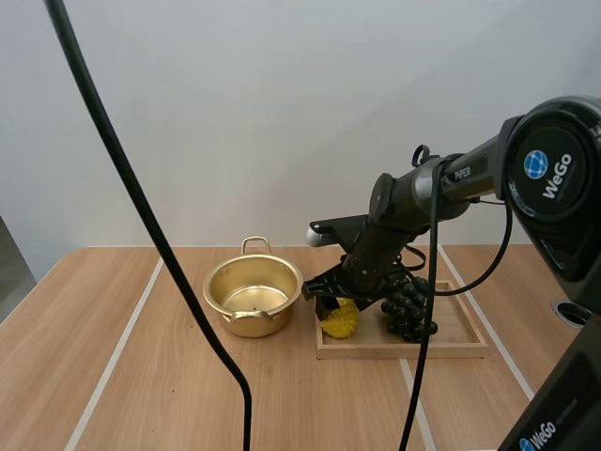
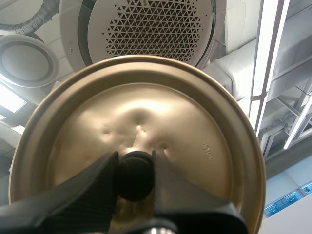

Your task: Open the pot, put the pineapple inside, and close it

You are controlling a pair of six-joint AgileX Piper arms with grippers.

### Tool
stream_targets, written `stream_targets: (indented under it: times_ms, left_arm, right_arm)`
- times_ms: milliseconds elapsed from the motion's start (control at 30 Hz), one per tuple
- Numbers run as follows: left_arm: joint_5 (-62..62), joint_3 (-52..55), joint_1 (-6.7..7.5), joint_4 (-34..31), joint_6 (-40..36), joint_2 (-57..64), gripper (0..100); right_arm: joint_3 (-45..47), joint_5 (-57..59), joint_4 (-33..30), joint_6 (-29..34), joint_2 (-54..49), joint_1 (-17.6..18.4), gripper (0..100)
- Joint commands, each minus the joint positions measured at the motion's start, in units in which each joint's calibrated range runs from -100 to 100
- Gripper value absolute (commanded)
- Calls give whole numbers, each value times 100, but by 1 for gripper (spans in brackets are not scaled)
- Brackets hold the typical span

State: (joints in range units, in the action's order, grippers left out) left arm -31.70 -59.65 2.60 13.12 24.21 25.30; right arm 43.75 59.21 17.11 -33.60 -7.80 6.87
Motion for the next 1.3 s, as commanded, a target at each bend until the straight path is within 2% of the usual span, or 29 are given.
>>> stream_targets:
  times_ms: [0, 233, 267, 300, 333, 400, 933, 1267]
  left_arm:
    - [14, -10, 1, -18, -23, 11, 0]
    - [16, -10, 1, -18, -14, 11, 0]
    - [16, -10, 1, -18, -14, 11, 0]
    - [16, -10, 1, -18, -14, 11, 0]
    - [16, -10, 1, -18, -14, 11, 0]
    - [16, -10, 1, -18, -14, 11, 0]
    - [16, -10, 1, -18, -5, 11, 0]
    - [16, -10, 1, -18, 8, 11, 0]
  right_arm:
    - [26, -108, 0, -48, 162, 7, 100]
    - [26, -108, -26, -48, 360, 7, 100]
    - [26, -108, -26, -48, 360, 7, 88]
    - [26, -108, -26, -48, 360, 7, 72]
    - [26, -92, -26, -48, 360, 7, 50]
    - [26, -92, -26, -59, 360, 7, 0]
    - [26, -129, -26, -172, 315, 7, 0]
    - [26, -516, -26, -221, -492, 7, 0]
